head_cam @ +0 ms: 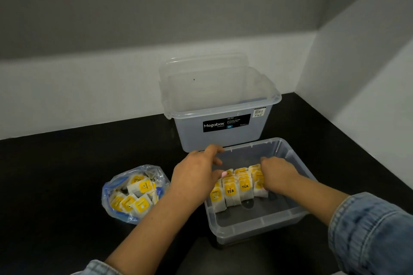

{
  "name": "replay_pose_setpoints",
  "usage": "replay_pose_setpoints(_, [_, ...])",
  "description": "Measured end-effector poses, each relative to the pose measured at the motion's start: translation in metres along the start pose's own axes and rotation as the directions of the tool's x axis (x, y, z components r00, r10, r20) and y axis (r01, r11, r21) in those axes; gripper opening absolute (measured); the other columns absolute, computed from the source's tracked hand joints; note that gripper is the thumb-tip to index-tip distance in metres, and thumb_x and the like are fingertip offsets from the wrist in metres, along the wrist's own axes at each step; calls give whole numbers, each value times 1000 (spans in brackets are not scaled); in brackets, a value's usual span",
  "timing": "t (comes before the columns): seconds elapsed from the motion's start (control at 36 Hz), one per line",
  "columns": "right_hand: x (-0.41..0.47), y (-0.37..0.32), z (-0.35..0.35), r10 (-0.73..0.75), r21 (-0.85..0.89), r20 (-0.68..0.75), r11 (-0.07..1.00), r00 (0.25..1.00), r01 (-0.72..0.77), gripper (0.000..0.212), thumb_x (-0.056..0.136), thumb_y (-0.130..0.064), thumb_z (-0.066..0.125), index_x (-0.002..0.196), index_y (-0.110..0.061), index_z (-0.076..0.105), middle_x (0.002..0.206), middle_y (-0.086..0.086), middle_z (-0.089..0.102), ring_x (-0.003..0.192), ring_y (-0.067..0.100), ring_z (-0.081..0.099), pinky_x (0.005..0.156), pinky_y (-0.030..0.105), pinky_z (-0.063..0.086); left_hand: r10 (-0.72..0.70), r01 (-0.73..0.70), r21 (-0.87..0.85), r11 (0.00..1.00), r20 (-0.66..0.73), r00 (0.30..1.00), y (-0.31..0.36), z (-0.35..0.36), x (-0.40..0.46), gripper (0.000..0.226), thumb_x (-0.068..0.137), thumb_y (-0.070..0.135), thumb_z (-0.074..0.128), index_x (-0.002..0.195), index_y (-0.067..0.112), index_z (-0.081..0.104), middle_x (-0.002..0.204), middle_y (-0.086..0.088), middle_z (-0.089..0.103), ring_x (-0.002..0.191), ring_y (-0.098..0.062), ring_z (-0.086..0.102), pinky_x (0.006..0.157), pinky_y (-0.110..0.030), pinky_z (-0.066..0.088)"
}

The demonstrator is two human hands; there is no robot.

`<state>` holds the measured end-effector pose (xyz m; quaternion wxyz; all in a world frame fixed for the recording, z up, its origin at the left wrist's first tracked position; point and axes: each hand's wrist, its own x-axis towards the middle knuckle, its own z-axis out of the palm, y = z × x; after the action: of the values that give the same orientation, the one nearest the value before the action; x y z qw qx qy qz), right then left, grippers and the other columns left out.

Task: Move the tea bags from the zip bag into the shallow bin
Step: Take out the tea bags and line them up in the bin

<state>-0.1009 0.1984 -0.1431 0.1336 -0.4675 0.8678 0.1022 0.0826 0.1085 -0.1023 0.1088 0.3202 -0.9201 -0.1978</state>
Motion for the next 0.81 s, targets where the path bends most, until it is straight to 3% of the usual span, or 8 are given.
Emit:
replay_pose_setpoints(0.08, [0, -2, 1, 55, 16, 34, 998, 998, -56, 50, 81, -14, 71, 124, -10, 46, 121, 9, 58, 108, 23, 60, 85, 30, 49, 3, -3, -2, 1000, 1, 1000, 1, -1, 1, 50, 88, 38, 61, 133, 35, 38, 115, 18, 61, 110, -3, 50, 85, -25, 46])
replay_pose_setpoints(0.25, [2, -5, 4, 113, -11, 123, 994, 986, -112, 33, 85, -16, 67, 116, -11, 59, 117, 7, 63, 106, 21, 61, 86, 28, 49, -2, 2, -10, 1000, 6, 1000, 0, -1, 0, 51, 88, 38, 61, 133, 35, 38, 115, 18, 61, 109, -4, 51, 85, -26, 47])
replay_pose_setpoints(0.58, [10, -8, 3, 131, 38, 61, 990, 990, -133, 22, 91, -11, 57, 113, -9, 61, 113, 9, 65, 102, 21, 63, 84, 29, 51, -12, 12, -25, 1000, -2, 1000, -8, 0, 1, 51, 88, 39, 61, 133, 36, 38, 114, 18, 60, 110, -3, 50, 86, -26, 48])
replay_pose_setpoints(0.81, [4, -8, -2, 101, -132, 72, 987, 992, -91, 33, 86, -16, 66, 117, -10, 58, 118, 8, 63, 107, 20, 62, 87, 29, 50, -16, 15, -35, 999, -21, 1000, -14, -4, -1, 49, 88, 38, 61, 132, 33, 40, 113, 17, 61, 110, -5, 51, 87, -28, 48])
